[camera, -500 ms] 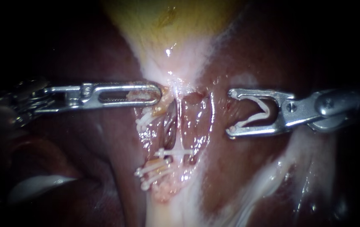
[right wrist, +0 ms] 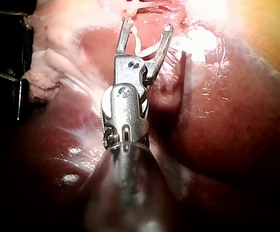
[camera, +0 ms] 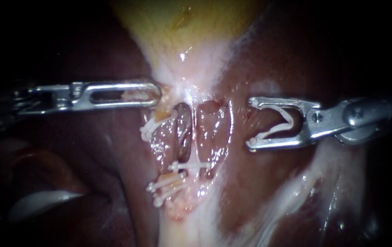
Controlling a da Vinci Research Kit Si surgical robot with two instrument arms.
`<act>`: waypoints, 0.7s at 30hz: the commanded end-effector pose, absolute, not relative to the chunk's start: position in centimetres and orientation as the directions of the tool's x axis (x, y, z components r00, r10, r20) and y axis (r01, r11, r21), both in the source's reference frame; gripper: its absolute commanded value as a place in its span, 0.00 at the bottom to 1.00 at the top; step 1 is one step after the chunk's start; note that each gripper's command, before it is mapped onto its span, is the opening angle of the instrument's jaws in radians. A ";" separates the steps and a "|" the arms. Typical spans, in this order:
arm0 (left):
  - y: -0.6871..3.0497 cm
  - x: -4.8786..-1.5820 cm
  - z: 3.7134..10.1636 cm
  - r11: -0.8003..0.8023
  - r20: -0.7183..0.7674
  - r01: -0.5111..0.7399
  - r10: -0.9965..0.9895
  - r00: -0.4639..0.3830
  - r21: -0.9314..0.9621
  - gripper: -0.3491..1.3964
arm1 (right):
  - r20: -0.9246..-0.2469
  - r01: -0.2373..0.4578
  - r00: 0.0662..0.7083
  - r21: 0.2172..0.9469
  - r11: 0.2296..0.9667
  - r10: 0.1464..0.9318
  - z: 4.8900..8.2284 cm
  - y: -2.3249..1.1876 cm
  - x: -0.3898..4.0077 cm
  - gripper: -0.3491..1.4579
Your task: Clipping second clip right tube
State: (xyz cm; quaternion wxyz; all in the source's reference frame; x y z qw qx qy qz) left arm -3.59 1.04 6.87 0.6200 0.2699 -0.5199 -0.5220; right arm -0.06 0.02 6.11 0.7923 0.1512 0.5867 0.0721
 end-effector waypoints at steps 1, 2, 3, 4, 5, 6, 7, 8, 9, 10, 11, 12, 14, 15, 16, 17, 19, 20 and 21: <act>1.06 -3.54 6.83 0.309 0.366 0.366 -0.926 -0.094 0.878 0.00 | -0.908 0.063 0.301 0.324 0.944 0.292 6.11 0.02 -0.06 0.47; 1.08 -3.49 6.77 0.307 0.366 0.365 -0.925 -0.103 0.879 0.00 | -0.908 0.063 0.301 0.324 0.944 0.292 6.11 0.02 -0.06 0.47; 1.08 -3.46 6.74 0.310 0.370 0.366 -0.923 -0.105 0.877 0.00 | -0.908 0.063 0.301 0.324 0.944 0.292 6.11 0.02 -0.06 0.47; 1.09 -3.44 6.71 0.309 0.370 0.363 -0.923 -0.109 0.879 0.00 | -0.908 0.063 0.301 0.324 0.944 0.292 6.11 0.02 -0.05 0.47; 1.09 -3.41 6.67 0.307 0.369 0.364 -0.922 -0.113 0.879 0.00 | -0.908 0.063 0.301 0.324 0.944 0.292 6.11 0.02 -0.05 0.47; 1.09 -3.40 6.65 0.307 0.369 0.364 -0.923 -0.113 0.879 0.00 | -0.908 0.063 0.301 0.324 0.944 0.292 6.11 0.02 -0.05 0.47; 1.09 -3.40 6.64 0.306 0.369 0.364 -0.922 -0.116 0.880 0.00 | -0.908 0.063 0.301 0.324 0.944 0.292 6.11 0.02 -0.05 0.47; 1.08 -3.40 6.63 0.306 0.369 0.364 -0.922 -0.116 0.880 0.00 | -0.908 0.063 0.301 0.324 0.944 0.292 6.11 0.02 -0.05 0.47; 1.08 -3.40 6.63 0.306 0.369 0.364 -0.922 -0.117 0.879 0.00 | -0.908 0.063 0.301 0.324 0.944 0.292 6.11 0.02 -0.05 0.47; 1.07 -3.41 6.63 0.306 0.369 0.365 -0.922 -0.117 0.879 0.00 | -0.908 0.063 0.301 0.324 0.944 0.292 6.11 0.02 -0.04 0.47; 1.07 -3.41 6.63 0.306 0.369 0.365 -0.922 -0.117 0.879 0.00 | -0.908 0.065 0.300 0.325 0.944 0.292 6.11 0.02 -0.04 0.47; 1.07 -3.41 6.63 0.306 0.370 0.365 -0.922 -0.117 0.879 0.00 | -0.908 0.065 0.300 0.325 0.944 0.292 6.11 0.02 -0.04 0.47; 1.06 -3.42 6.62 0.306 0.370 0.366 -0.922 -0.118 0.879 0.00 | -0.908 0.065 0.300 0.325 0.944 0.292 6.11 0.01 -0.03 0.47; 1.06 -3.42 6.62 0.306 0.370 0.366 -0.922 -0.118 0.879 0.00 | -0.908 0.065 0.300 0.324 0.944 0.292 6.11 0.01 -0.02 0.47; 1.06 -3.42 6.61 0.306 0.370 0.367 -0.922 -0.118 0.879 0.00 | -0.910 0.069 0.299 0.320 0.945 0.286 6.11 0.01 -0.01 0.47; 1.05 -3.42 6.61 0.305 0.370 0.367 -0.922 -0.118 0.879 0.00 | -0.907 0.064 0.299 0.330 0.942 0.297 6.12 0.00 0.01 0.47; 1.05 -3.43 6.60 0.305 0.370 0.368 -0.922 -0.119 0.878 0.00 | -0.898 0.055 0.299 0.355 0.933 0.324 6.13 -0.03 0.05 0.47; 1.04 -3.43 6.59 0.305 0.370 0.368 -0.921 -0.119 0.878 0.00 | -0.888 0.050 0.297 0.381 0.923 0.351 6.14 -0.04 0.07 0.47; 1.04 -3.44 6.59 0.305 0.370 0.369 -0.921 -0.119 0.878 0.00 | -0.878 0.044 0.295 0.406 0.913 0.377 6.17 -0.07 0.12 0.47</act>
